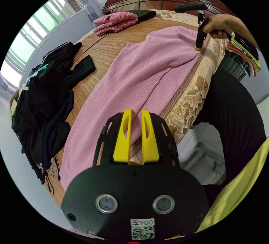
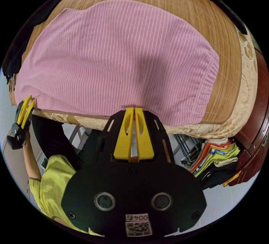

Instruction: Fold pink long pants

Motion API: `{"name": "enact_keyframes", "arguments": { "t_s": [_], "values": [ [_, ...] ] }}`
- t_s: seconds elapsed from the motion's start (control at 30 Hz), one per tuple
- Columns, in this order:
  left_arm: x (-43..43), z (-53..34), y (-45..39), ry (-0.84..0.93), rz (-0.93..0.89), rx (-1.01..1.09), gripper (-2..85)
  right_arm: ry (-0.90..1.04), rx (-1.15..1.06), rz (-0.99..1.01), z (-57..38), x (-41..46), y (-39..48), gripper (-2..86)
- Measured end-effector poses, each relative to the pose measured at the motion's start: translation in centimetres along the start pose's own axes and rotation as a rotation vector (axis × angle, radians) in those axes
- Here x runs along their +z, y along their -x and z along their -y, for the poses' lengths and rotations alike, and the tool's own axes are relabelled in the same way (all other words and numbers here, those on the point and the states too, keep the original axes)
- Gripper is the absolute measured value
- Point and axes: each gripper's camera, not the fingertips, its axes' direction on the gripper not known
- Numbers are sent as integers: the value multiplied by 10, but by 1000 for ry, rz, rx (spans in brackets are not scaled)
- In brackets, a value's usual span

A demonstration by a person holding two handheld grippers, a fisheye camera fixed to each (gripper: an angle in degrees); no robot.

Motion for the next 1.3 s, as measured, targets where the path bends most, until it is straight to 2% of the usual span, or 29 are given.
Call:
{"name": "enact_keyframes", "arguments": {
  "t_s": [0.53,0.77,0.93,1.07,1.17,1.3],
  "values": [
    [88,-50,-6,-1,-61,-1,28,-30,26,277,-11,15,-48,-8],
    [102,-75,11,-82,-116,-25,9,-13,21,255,-27,32,-61,-8],
    [93,-108,53,-165,-290,18,8,-5,17,236,-43,47,-72,-8],
    [126,-130,55,-134,-404,52,9,1,19,230,-60,62,-84,-8],
    [167,-147,33,-85,-374,68,11,-3,16,215,-76,74,-92,-8],
    [205,-174,22,-88,-332,-21,23,-18,19,203,-98,89,-103,-8]
  ]
}}
